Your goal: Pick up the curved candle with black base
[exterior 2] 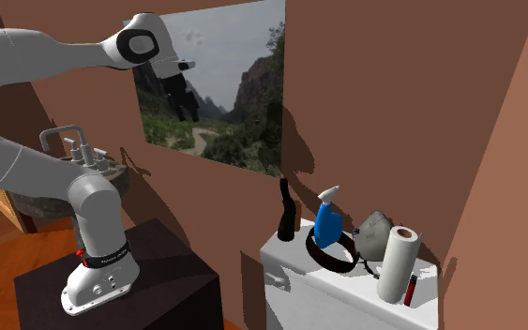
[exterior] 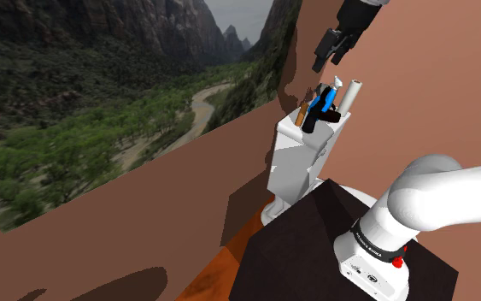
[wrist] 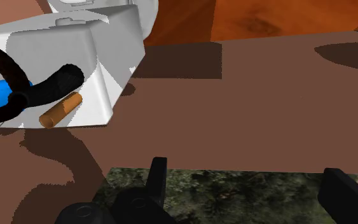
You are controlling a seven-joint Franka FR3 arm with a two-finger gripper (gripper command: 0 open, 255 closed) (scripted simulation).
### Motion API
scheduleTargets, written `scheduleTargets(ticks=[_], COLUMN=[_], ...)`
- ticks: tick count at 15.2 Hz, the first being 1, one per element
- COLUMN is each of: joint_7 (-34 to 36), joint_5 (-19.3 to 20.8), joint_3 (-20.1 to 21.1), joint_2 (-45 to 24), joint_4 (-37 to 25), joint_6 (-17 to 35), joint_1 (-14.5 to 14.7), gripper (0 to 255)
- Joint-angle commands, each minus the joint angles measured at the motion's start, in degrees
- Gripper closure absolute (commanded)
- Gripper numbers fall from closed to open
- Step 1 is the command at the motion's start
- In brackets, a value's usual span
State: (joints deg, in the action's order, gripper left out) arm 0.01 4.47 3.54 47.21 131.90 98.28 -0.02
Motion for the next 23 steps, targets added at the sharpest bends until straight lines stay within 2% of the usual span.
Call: scheduleTargets(ticks=[1, 8, 14, 19, 23], joint_7=[0.0, -7.7, -14.6, -20.9, -26.7], joint_5=[0.0, 1.9, 2.0, 0.2, -3.0], joint_3=[0.0, -9.6, -17.9, -24.9, -30.6], joint_2=[0.0, -5.2, -12.1, -19.6, -26.6], joint_4=[0.0, 0.5, -1.6, -5.2, -9.2], joint_6=[0.0, 6.3, 11.4, 15.0, 17.2], joint_1=[0.0, -2.3, -3.5, -3.6, -3.1], gripper=[0, 0, 0, 0, 0])
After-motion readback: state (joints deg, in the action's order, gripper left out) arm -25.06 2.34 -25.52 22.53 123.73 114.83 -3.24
